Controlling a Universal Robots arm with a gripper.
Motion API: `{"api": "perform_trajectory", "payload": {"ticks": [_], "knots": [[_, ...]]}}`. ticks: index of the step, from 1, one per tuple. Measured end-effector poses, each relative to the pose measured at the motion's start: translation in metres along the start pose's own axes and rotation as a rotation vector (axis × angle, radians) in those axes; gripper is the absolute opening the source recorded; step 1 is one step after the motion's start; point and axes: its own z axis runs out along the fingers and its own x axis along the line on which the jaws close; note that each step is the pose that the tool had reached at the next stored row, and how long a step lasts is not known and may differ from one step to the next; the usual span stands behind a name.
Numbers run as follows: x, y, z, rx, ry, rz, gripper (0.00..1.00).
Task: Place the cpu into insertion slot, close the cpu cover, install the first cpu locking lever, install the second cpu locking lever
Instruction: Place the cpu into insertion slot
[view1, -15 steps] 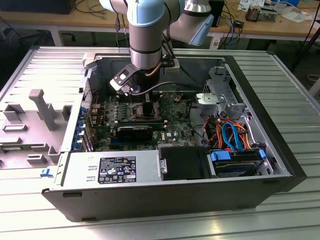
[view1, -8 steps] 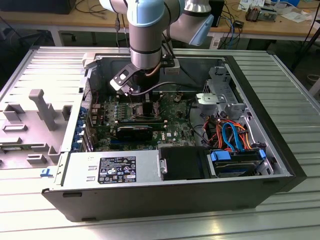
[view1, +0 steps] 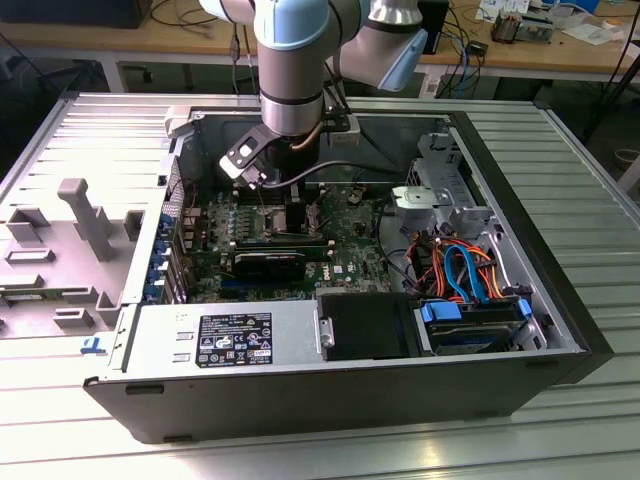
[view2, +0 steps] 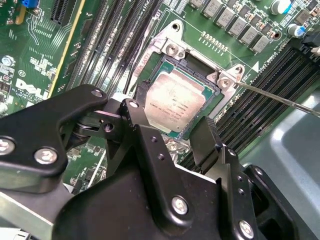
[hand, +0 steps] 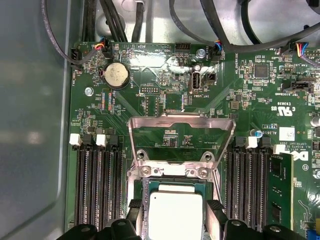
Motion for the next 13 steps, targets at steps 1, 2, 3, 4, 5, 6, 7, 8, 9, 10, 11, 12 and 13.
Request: {"api": "perform_trajectory", "payload": {"ticks": [1,2,3,4,5,6,7,8,9,10,11,12,13], "knots": [[0.0000,0.0000,0.0000,0.0000,0.0000,0.000,0.62],[-0.0001,-0.0001,0.0001,0.0002,-0.0002,0.000,0.62],[-0.0001,-0.0001,0.0003,0.0001,-0.0001,0.000,0.62],[0.0000,-0.0001,0.0010,0.0000,0.0001,-0.001,0.62],[0.0000,-0.0001,0.0018,0.0000,0.0001,-0.002,0.62],[0.0000,-0.0001,0.0022,0.0000,0.0000,-0.002,0.62],[-0.0001,-0.0001,0.0025,0.0001,-0.0001,-0.002,0.62],[-0.0001,-0.0001,0.0026,0.0002,-0.0001,-0.002,0.62],[0.0000,-0.0001,0.0029,0.0001,0.0000,-0.002,0.62],[0.0000,-0.0001,0.0030,0.0001,0.0000,-0.003,0.62],[0.0000,-0.0001,0.0032,0.0001,0.0000,-0.004,0.62],[0.0001,0.0001,0.0034,0.0000,0.0001,-0.006,0.62],[0.0003,0.0003,0.0036,-0.0002,0.0004,-0.009,0.62]]}}
